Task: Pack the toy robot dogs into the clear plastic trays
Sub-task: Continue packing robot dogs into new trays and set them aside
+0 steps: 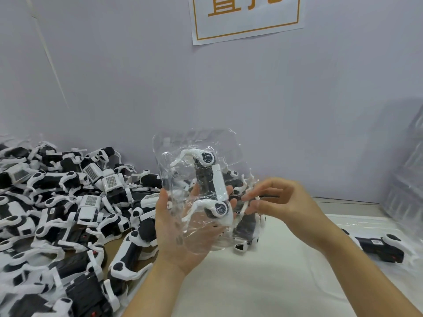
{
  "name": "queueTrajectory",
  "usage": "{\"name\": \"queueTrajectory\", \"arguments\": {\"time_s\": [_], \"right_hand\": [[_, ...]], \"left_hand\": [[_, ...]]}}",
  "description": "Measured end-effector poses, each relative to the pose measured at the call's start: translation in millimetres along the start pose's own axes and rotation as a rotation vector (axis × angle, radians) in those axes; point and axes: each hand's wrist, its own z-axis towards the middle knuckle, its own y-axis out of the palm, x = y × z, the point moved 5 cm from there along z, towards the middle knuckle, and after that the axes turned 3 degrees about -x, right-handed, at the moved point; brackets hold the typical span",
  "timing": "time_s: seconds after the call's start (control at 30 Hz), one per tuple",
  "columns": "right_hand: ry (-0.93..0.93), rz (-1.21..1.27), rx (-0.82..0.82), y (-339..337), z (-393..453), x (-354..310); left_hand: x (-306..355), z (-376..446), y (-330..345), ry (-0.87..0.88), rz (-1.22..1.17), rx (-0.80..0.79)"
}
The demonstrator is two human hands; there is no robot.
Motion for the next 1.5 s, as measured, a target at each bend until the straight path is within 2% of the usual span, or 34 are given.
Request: {"name": "queueTrajectory", "arguments": {"time_s": [0.13,0.27,0.47,0.63,0.73,0.83,0.93,1.03,1.13,1.33,1.5], "right_hand": [[0.013,0.048,-0.046,-2,0,4],[0.046,0.049,-0.048,0,0,5],[0.129,-0.226,0.197,-1,3,11],[0.107,-0.271,0.253,2,4,9],[0.087,-0.084,0.341,-4,5,2],[0.074,0.095,0.462,-18,3,-8],[0.051,0.102,0.558,-38,-3,-17],[-0.023,-0.144,0.533,-45,-7,-30],[-0.101,-0.473,0.391,-32,-4,-43],[0.012,-1.138,0.191,4,3,-31],[0.051,-1.293,0.183,9,3,-18]], "left_hand": [[0,0,5,-0.034,0.016,-0.035],[4,-1,3,0.042,0.074,0.055],[12,5,14,0.262,0.309,0.293],[24,5,41,0.523,0.849,0.367],[25,2,45,0.625,1.137,0.445],[26,-1,47,0.669,1.569,0.558],[23,0,48,0.648,1.928,0.582],[17,2,52,0.629,2.209,0.544],[10,4,57,0.578,2.356,0.487],[-1,7,66,0.564,2.316,0.29],[-6,8,63,0.494,2.368,0.259]]}}
